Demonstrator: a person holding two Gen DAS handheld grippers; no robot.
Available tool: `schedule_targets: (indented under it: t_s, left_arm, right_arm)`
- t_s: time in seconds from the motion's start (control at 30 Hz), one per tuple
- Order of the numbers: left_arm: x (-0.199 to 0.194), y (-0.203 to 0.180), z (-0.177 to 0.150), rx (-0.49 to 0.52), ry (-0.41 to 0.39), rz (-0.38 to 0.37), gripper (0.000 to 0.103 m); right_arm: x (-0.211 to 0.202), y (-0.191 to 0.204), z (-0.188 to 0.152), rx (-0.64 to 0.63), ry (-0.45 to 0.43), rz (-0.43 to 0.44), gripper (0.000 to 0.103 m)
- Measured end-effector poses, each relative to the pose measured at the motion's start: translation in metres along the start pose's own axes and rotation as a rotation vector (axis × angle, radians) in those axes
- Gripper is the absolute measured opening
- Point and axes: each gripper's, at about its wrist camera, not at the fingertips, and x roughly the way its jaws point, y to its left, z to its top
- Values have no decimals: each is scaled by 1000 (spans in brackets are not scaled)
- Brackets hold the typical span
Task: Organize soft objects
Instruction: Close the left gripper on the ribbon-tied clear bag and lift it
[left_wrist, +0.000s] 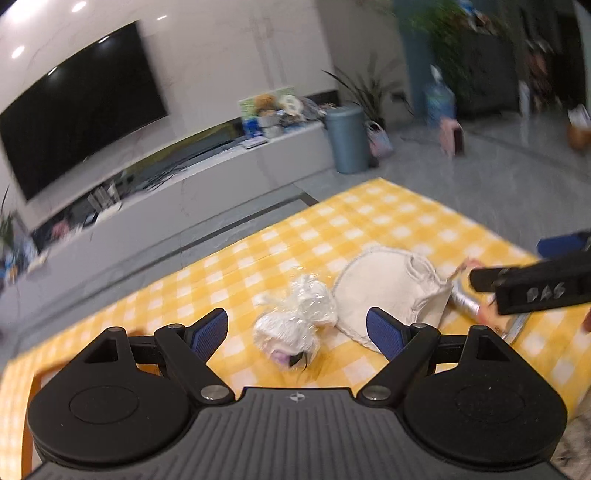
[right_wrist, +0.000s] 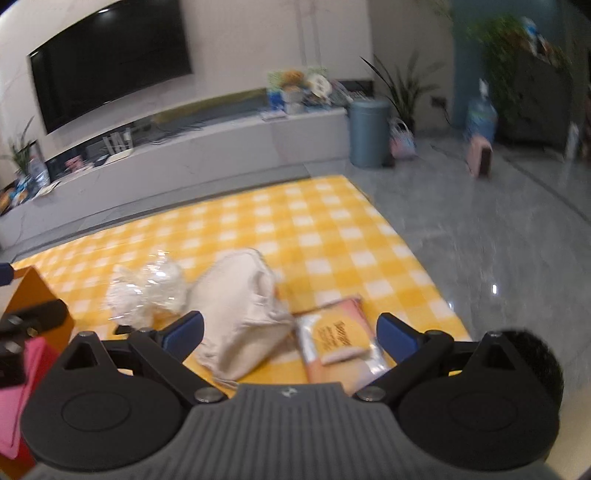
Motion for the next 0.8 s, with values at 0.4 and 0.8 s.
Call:
schedule_targets:
  t_s: [0.4,0.8]
  left_arm:
    - [128,15,39,15,297,-87,99]
    - [192,22,34,56,481,-138,99]
  right_arm:
    - [64,-35,-17,121,175,-106,98]
    - [71,-39,-12,146,162,-75,98]
